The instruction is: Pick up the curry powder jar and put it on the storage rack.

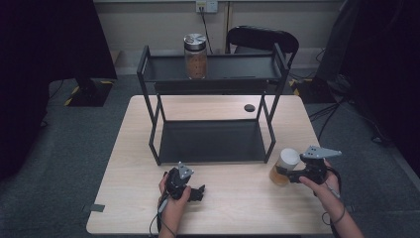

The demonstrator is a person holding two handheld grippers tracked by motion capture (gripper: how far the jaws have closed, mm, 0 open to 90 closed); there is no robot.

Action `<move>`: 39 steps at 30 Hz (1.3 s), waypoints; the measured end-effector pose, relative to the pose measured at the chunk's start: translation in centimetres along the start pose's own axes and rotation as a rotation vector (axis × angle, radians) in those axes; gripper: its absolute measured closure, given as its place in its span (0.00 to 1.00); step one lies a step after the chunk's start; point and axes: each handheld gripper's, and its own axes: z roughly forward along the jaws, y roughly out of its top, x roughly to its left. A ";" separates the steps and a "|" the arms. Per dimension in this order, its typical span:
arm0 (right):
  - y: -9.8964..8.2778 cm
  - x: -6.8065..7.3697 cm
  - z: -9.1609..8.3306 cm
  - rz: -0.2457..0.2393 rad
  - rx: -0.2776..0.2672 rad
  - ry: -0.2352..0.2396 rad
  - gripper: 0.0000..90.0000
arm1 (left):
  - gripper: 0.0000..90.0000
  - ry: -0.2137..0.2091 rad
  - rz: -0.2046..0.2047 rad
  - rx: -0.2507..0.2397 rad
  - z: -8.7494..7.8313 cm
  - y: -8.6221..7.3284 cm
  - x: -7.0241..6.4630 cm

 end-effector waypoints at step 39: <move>2.4 1.1 -1.2 -0.090 -0.024 0.056 0.39 | 0.00 0.000 0.001 0.001 0.0 0.0 0.0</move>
